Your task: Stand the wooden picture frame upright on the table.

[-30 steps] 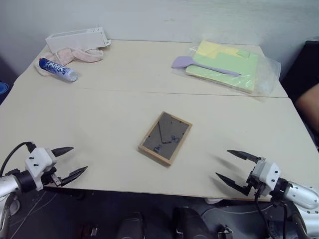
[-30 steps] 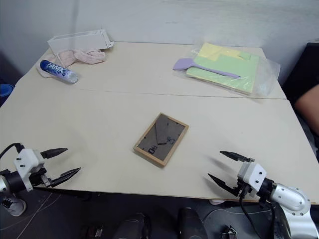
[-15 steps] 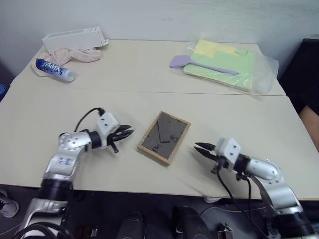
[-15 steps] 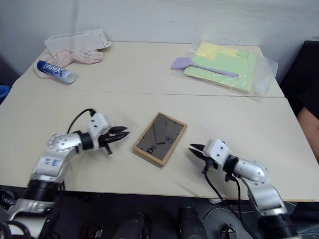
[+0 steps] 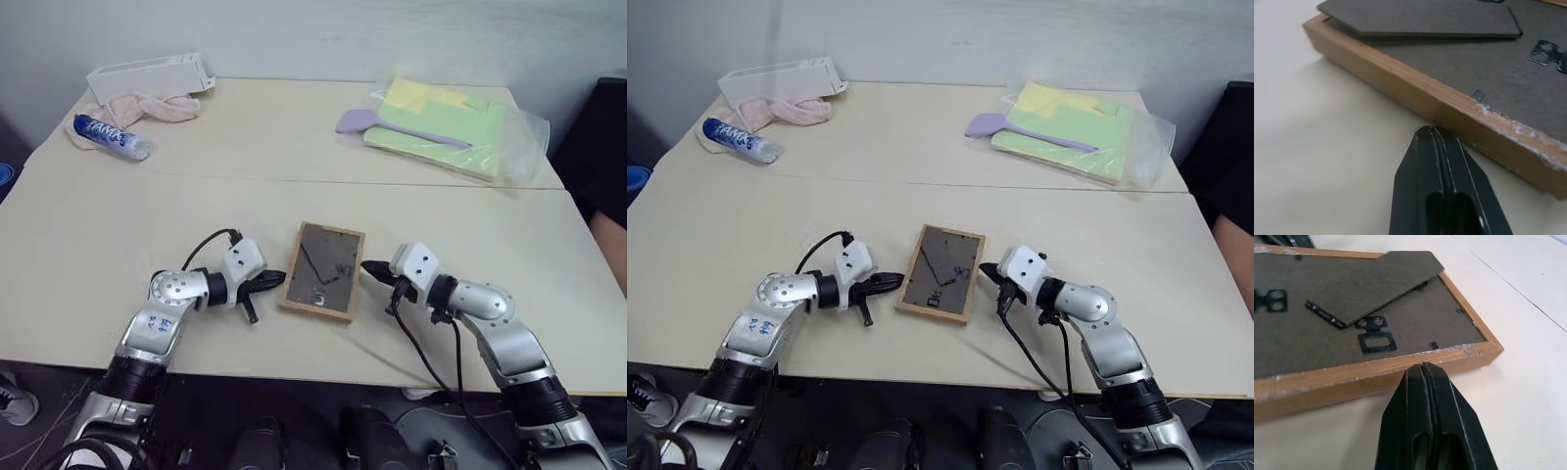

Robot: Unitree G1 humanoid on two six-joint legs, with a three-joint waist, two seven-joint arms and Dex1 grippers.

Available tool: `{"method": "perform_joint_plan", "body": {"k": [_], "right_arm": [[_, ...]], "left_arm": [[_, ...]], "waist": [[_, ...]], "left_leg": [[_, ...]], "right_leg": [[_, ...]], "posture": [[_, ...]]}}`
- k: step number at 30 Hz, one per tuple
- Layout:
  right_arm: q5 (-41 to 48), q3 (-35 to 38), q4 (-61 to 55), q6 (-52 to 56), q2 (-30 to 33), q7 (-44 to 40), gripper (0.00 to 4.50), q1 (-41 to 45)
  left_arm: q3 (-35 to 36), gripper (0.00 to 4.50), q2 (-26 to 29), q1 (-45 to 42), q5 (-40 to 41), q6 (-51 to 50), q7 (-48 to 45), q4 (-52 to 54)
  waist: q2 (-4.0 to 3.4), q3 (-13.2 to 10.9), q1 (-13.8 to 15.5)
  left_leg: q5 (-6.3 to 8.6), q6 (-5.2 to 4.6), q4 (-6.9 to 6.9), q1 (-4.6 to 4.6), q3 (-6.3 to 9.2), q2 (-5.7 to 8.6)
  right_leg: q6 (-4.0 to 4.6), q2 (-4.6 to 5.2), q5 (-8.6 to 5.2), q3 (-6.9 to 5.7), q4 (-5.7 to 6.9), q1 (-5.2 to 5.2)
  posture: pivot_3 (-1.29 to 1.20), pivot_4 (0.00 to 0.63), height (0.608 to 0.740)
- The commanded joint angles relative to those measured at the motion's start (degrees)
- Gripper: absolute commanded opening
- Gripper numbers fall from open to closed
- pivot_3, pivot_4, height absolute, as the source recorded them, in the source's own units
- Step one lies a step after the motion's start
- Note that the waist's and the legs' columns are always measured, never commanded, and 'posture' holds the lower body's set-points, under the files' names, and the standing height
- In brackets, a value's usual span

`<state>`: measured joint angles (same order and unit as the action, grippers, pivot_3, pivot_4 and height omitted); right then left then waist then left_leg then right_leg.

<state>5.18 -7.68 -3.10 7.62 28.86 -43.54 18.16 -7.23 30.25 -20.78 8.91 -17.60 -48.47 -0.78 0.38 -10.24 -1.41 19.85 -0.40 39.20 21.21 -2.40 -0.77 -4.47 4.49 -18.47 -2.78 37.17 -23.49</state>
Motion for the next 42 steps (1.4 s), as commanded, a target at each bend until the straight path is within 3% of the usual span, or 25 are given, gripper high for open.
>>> {"method": "perform_joint_plan", "body": {"k": [1,6,8,12,16,18,25,31,42], "right_arm": [[1.1,0.1,-0.2,-1.5,0.3,-2.1,0.00,1.2],[2.5,2.6,-0.5,-2.6,2.3,-3.9,0.00,0.7],[4.2,3.8,-2.4,-1.7,3.7,-5.3,0.00,-0.3],[5.4,3.3,-7.1,1.3,8.2,-9.4,0.00,-4.1],[4.5,1.2,-9.1,2.6,8.9,-9.9,0.00,-5.8],[3.6,0.2,-9.2,3.0,8.2,-9.1,0.00,-5.8],[1.7,-2.0,-9.3,4.5,7.0,-7.2,0.00,-4.7],[0.8,-3.0,-10.4,5.5,6.3,-6.2,0.00,-4.6],[-0.1,-4.0,-12.1,6.5,5.7,-5.5,0.00,-5.0]], "left_arm": [[1.8,0.01,0.6,1.2,1.4,-0.7,0.5,4.4],[5.8,0.01,3.8,2.9,4.6,-8.1,-0.4,6.1],[9.0,0.39,5.0,2.1,9.6,-19.3,0.1,7.1],[11.5,1.36,11.3,-3.0,25.1,-52.2,-5.6,7.4],[8.9,2.60,11.2,-12.8,29.1,-72.0,-3.6,0.4],[7.2,3.19,9.6,-16.7,29.7,-74.6,-1.5,-3.8],[2.2,3.19,4.6,-23.3,30.5,-74.9,7.9,-11.6],[-0.1,3.19,2.0,-24.7,34.6,-74.9,13.7,-12.2],[0.5,3.19,-0.8,-26.5,45.4,-74.9,23.2,-17.4]], "waist": [[0.00,0.0,0.0],[0.00,0.0,-0.1],[0.00,0.0,0.0],[0.03,0.0,0.2],[0.03,0.0,0.6],[0.04,0.0,0.8],[0.05,0.0,1.1],[0.07,0.0,1.6],[0.08,0.1,1.6]], "left_leg": [[0.00,0.00,0.00,-0.01,0.00,0.00],[0.00,0.00,-0.01,-0.01,0.00,-0.02],[0.00,0.00,-0.01,0.00,0.01,-0.02],[0.00,0.00,-0.01,0.05,0.17,-0.01],[0.00,-0.02,-0.01,0.03,0.21,0.04],[-0.01,-0.02,0.00,0.02,0.20,0.07],[-0.06,0.06,0.02,0.02,0.17,0.08],[-0.07,0.07,0.06,-0.04,0.19,0.13],[-0.08,0.09,0.07,-0.05,0.22,0.19]], "right_leg": [[0.00,0.00,0.00,0.00,0.00,0.00],[0.00,-0.01,0.00,0.01,0.00,-0.01],[0.00,-0.01,0.00,0.01,0.01,-0.01],[0.00,0.00,0.00,-0.03,-0.02,0.04],[0.00,0.00,0.00,-0.01,-0.05,0.09],[0.00,-0.02,0.00,-0.01,-0.02,0.09],[0.00,-0.03,0.00,0.03,0.05,0.01],[0.00,0.02,0.00,0.05,0.12,0.05],[0.00,0.05,0.00,0.02,0.12,0.08]], "posture": [[0.00,0.150,0.740],[0.00,0.150,0.740],[0.00,0.150,0.740],[0.00,0.150,0.740],[0.00,0.150,0.740],[0.00,0.150,0.740],[0.00,0.150,0.740],[0.00,0.150,0.740],[0.00,0.150,0.740]]}}
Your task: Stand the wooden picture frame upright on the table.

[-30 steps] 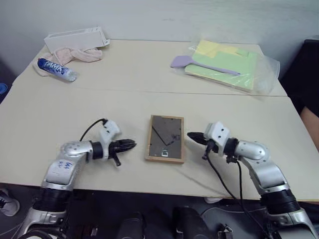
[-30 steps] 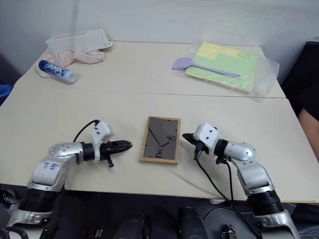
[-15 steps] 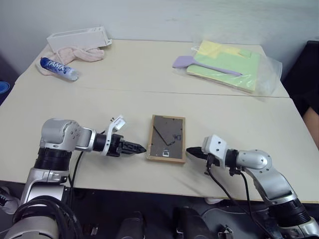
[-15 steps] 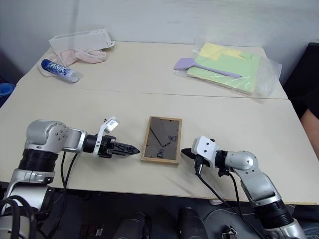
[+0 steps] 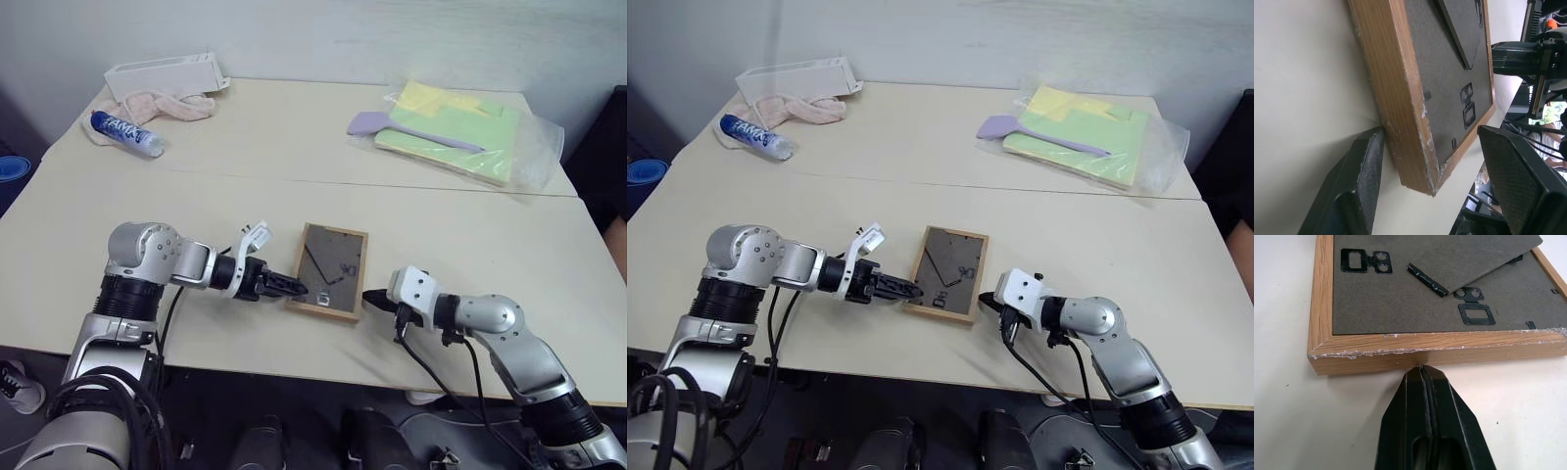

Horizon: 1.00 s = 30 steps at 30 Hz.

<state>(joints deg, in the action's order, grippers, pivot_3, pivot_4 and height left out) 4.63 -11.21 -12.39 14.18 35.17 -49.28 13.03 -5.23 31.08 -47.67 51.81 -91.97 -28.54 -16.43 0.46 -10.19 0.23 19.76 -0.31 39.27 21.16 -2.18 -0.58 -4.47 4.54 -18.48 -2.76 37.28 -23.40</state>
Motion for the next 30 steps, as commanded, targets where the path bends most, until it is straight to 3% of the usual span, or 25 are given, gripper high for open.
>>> {"method": "perform_joint_plan", "body": {"k": [1,7,11,17,20,25,30], "right_arm": [[0.4,-0.5,-2.8,0.0,-0.7,0.2,0.00,0.1],[0.1,-0.4,-2.7,0.2,-1.1,0.5,0.00,0.2],[1.1,1.1,-3.0,0.2,-1.0,0.1,0.00,-0.6],[9.9,9.2,-4.3,2.7,-0.2,-1.9,0.00,-2.9],[16.0,14.4,-3.9,2.7,0.8,-4.5,0.60,-2.7],[25.1,18.2,-4.2,6.3,1.1,-8.1,2.36,0.1],[36.1,18.1,-5.7,19.1,-0.4,-5.6,3.96,5.7]], "left_arm": [[-1.3,3.19,-1.9,0.4,3.5,-0.5,4.1,-2.2],[-0.6,1.75,-2.5,0.7,8.2,-0.5,8.3,-2.3],[4.4,1.53,-3.5,1.6,10.1,-0.5,10.5,-2.2],[15.2,1.25,-6.1,4.9,11.0,-0.4,11.2,1.8],[19.7,1.23,-5.8,9.5,11.3,6.1,7.5,6.8],[22.5,1.22,-3.8,14.1,11.9,11.4,1.0,11.5],[20.8,1.22,-2.9,16.9,9.8,16.8,-4.6,17.0]], "waist": [[0.00,0.0,0.0],[0.01,0.0,-0.1],[0.01,0.0,-0.1],[0.02,0.0,-0.2],[0.01,0.0,-0.6],[0.03,0.0,-0.7],[0.03,0.0,-0.4]], "left_leg": [[0.00,0.00,0.00,0.00,0.00,0.00],[0.00,0.01,0.01,0.02,0.01,0.00],[-0.01,0.01,0.01,0.02,0.02,-0.01],[-0.01,0.02,0.01,0.06,0.02,-0.01],[-0.03,0.08,-0.01,0.04,-0.01,-0.07],[-0.09,0.19,-0.05,0.00,-0.01,-0.14],[-0.08,0.18,-0.05,0.03,0.02,-0.12]], "right_leg": [[0.00,0.00,0.00,0.00,0.00,0.00],[0.00,-0.01,0.00,-0.02,-0.01,-0.01],[0.00,-0.01,0.00,-0.04,-0.03,0.00],[0.00,-0.02,0.00,-0.07,-0.07,-0.01],[0.00,-0.08,0.00,-0.05,-0.05,-0.03],[0.01,-0.14,0.00,-0.05,-0.02,-0.04],[0.01,-0.09,0.00,-0.05,-0.06,-0.05]], "posture": [[0.00,0.150,0.740],[0.00,0.150,0.740],[0.00,0.150,0.740],[0.00,0.150,0.740],[0.00,0.150,0.740],[0.00,0.150,0.740],[0.00,0.150,0.740]]}}
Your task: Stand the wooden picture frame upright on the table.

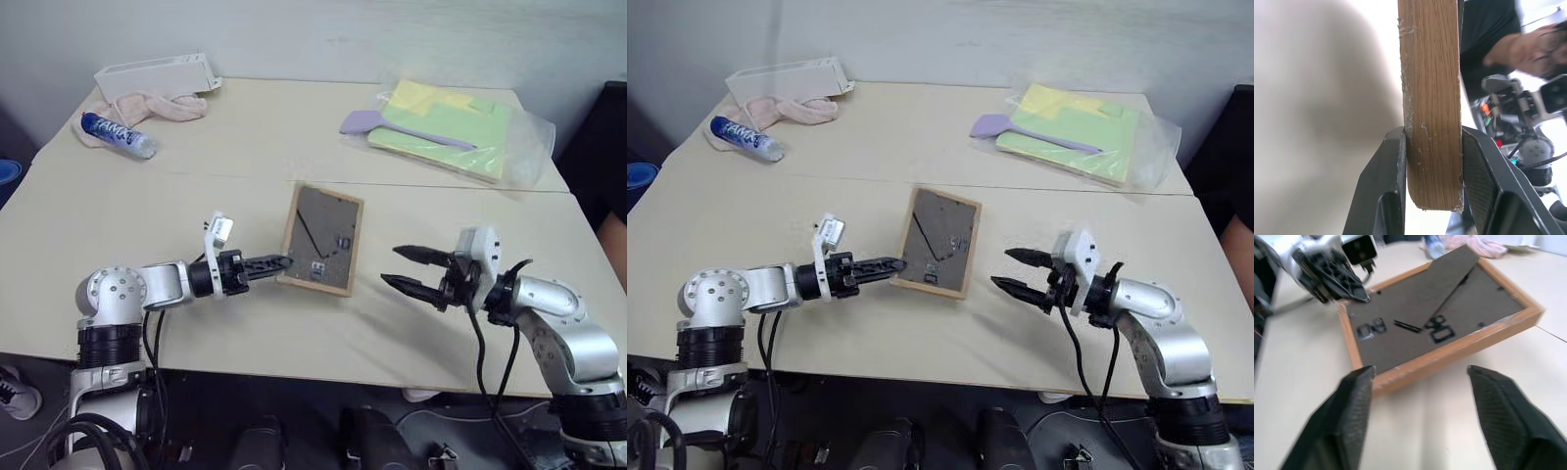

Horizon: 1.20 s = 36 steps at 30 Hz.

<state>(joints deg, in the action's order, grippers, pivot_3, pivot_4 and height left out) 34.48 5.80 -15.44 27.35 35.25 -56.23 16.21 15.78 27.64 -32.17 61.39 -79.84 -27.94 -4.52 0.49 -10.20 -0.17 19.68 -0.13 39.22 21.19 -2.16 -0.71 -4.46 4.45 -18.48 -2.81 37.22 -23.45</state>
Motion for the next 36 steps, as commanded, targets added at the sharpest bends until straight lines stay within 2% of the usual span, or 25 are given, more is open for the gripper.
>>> {"method": "perform_joint_plan", "body": {"k": [1,2,7,17,21,26,33,36], "right_arm": [[7.7,0.8,-2.6,8.2,-0.6,2.0,4.22,3.6],[8.8,0.0,-2.6,10.4,-0.7,2.5,4.50,5.0],[8.7,-4.0,0.5,15.7,-3.6,6.1,4.50,12.1],[7.8,-8.4,3.1,16.1,-7.7,5.3,4.50,17.2],[10.4,-8.5,0.7,18.0,-6.4,1.9,4.50,16.6],[12.4,-6.4,-1.6,17.8,-3.8,-1.1,4.50,14.4],[8.8,-5.1,-3.6,8.5,-1.0,-6.5,4.50,11.3],[5.6,-3.5,-3.0,2.5,-0.2,-6.8,4.50,10.0]], "left_arm": [[-0.6,1.22,0.6,2.4,-0.6,7.3,-7.4,6.7],[-1.7,1.22,1.1,3.9,-2.3,10.9,-9.8,8.8],[-6.3,1.22,2.1,8.5,-9.0,22.5,-17.1,12.8],[-9.0,1.22,2.3,10.8,-12.2,27.2,-20.4,14.2],[-7.6,1.22,1.6,10.4,-10.8,25.8,-18.7,13.6],[-3.6,1.22,0.3,8.4,-5.0,18.8,-14.8,11.2],[-0.5,1.22,0.1,6.6,0.0,11.7,-11.8,8.8],[0.5,1.22,0.7,4.7,3.5,4.8,-9.5,6.4]], "waist": [[0.00,0.0,0.0],[0.00,0.0,0.0],[-0.01,0.0,-0.1],[0.00,0.0,-0.1],[0.00,0.0,0.0],[0.00,0.0,0.0],[0.00,0.0,-0.1],[0.00,0.0,-0.1]], "left_leg": [[0.00,-0.01,0.00,0.01,0.00,0.00],[0.01,-0.01,-0.02,0.01,0.01,0.00],[0.01,-0.02,-0.05,0.02,0.00,0.00],[0.05,-0.10,-0.10,0.09,0.00,-0.01],[0.07,-0.13,-0.10,0.10,0.02,-0.01],[0.08,-0.15,-0.10,0.11,0.04,-0.02],[0.08,-0.16,-0.10,0.10,0.04,-0.02],[0.08,-0.16,-0.10,0.10,0.03,-0.02]], "right_leg": [[0.00,0.00,0.00,0.00,-0.02,0.00],[0.00,0.01,0.00,0.00,-0.06,0.01],[0.01,0.01,0.00,-0.01,-0.29,-0.01],[0.01,0.02,-0.01,0.00,-0.15,-0.04],[0.01,0.04,-0.01,-0.01,-0.16,-0.04],[0.01,0.05,0.00,-0.02,-0.16,-0.03],[0.01,0.03,0.00,-0.03,-0.16,-0.03],[0.00,0.03,0.00,-0.02,-0.16,-0.03]], "posture": [[0.00,0.150,0.740],[0.00,0.150,0.740],[0.00,0.150,0.740],[0.00,0.150,0.740],[0.00,0.150,0.740],[0.00,0.150,0.740],[0.00,0.150,0.740],[0.00,0.150,0.740]]}}
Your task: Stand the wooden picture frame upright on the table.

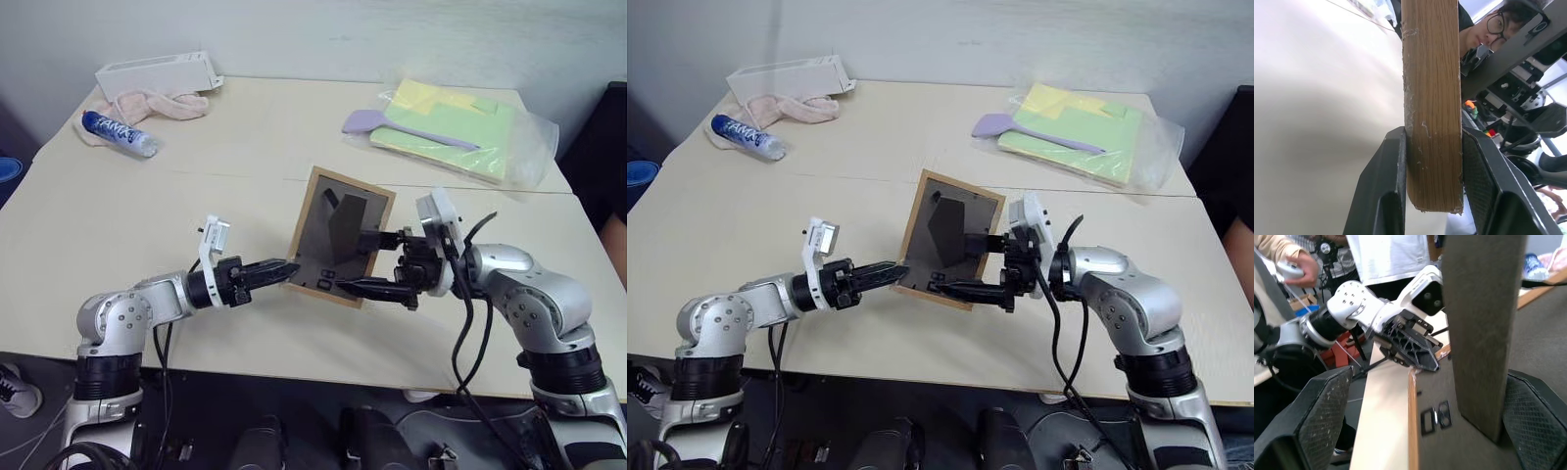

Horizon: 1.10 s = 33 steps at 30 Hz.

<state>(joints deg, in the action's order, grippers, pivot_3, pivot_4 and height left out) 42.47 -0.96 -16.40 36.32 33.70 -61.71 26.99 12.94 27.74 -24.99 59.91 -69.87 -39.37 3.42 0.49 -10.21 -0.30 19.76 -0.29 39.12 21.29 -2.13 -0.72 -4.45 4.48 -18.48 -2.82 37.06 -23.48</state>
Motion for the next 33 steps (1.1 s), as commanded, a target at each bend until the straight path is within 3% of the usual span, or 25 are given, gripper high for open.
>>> {"method": "perform_joint_plan", "body": {"k": [1,5,8,10,12,14,20,27,30,33], "right_arm": [[-3.5,3.8,-1.8,-8.5,1.6,-1.4,4.50,-1.3],[-7.1,9.7,1.2,-18.4,1.1,0.4,4.50,-2.0],[-9.3,13.4,2.4,-24.3,0.5,3.4,4.50,-1.5],[-15.9,11.7,4.0,-35.4,2.5,-1.0,4.50,-3.1],[-25.5,8.4,9.0,-54.6,5.0,-6.3,4.50,-5.0],[-32.5,6.7,14.8,-69.2,5.1,-5.2,4.50,-4.8],[-50.6,4.4,28.9,-92.5,0.6,9.9,4.50,0.1],[-62.8,2.5,34.5,-98.0,-1.4,24.0,4.50,2.1],[-67.4,2.9,35.7,-100.4,-1.1,30.0,3.88,1.6],[-72.8,3.7,36.4,-102.2,-0.8,37.2,2.91,1.3]], "left_arm": [[3.6,1.22,0.9,-3.3,6.0,-8.0,3.1,-2.4],[5.5,1.22,1.6,-8.1,8.5,-19.6,7.3,-8.1],[3.7,1.22,4.0,-11.2,13.2,-22.6,11.0,-15.0],[0.6,1.22,6.6,-12.8,17.7,-22.6,12.6,-19.1],[-1.4,1.22,8.3,-14.7,21.7,-22.6,14.6,-22.8],[-3.8,1.22,9.6,-16.6,25.6,-22.6,16.4,-26.0],[-11.7,1.22,12.8,-19.1,36.6,-22.6,20.3,-30.0],[-15.6,1.22,14.5,-19.6,44.0,-22.6,25.0,-30.8],[-15.4,1.22,14.4,-19.0,48.2,-20.9,28.6,-31.4],[-16.3,1.22,15.0,-18.2,52.5,-19.0,31.9,-31.1]], "waist": [[0.00,0.0,0.1],[0.02,0.0,0.2],[0.03,0.0,0.2],[0.03,0.0,0.1],[0.03,0.0,0.0],[0.06,0.0,0.0],[0.06,0.0,-1.1],[0.05,-0.1,-1.4],[0.05,-0.1,-1.4],[0.05,-0.1,-1.3]], "left_leg": [[0.00,0.00,0.00,-0.01,0.00,0.00],[0.00,0.00,0.01,0.00,0.00,0.02],[0.00,0.00,0.01,0.00,0.00,0.05],[-0.01,0.02,0.01,0.00,0.01,0.04],[-0.02,0.04,-0.01,-0.02,-0.01,0.03],[-0.01,0.04,0.00,-0.06,-0.04,0.04],[-0.06,0.11,0.05,-0.09,-0.05,0.00],[-0.11,0.19,0.07,-0.10,-0.01,-0.01],[-0.11,0.18,0.08,-0.09,-0.01,0.00],[-0.11,0.18,0.08,-0.10,0.00,0.00]], "right_leg": [[0.00,0.00,0.00,0.00,0.00,0.00],[0.00,0.00,0.00,-0.01,0.00,0.01],[-0.02,0.00,0.01,-0.01,0.00,0.01],[-0.02,0.00,0.01,-0.02,0.01,0.00],[-0.01,-0.02,0.01,0.00,0.00,0.00],[-0.02,-0.02,0.01,0.02,-0.06,0.03],[-0.01,-0.01,0.00,0.05,0.08,0.00],[0.01,-0.02,-0.01,0.02,0.19,-0.02],[0.01,-0.02,-0.01,0.03,0.19,-0.01],[0.01,-0.01,-0.01,0.03,0.19,-0.01]], "posture": [[0.00,0.150,0.740],[0.00,0.150,0.740],[0.00,0.150,0.740],[0.00,0.150,0.740],[0.00,0.150,0.740],[0.00,0.150,0.740],[0.00,0.150,0.740],[0.00,0.150,0.740],[0.00,0.150,0.740],[0.00,0.150,0.740]]}}
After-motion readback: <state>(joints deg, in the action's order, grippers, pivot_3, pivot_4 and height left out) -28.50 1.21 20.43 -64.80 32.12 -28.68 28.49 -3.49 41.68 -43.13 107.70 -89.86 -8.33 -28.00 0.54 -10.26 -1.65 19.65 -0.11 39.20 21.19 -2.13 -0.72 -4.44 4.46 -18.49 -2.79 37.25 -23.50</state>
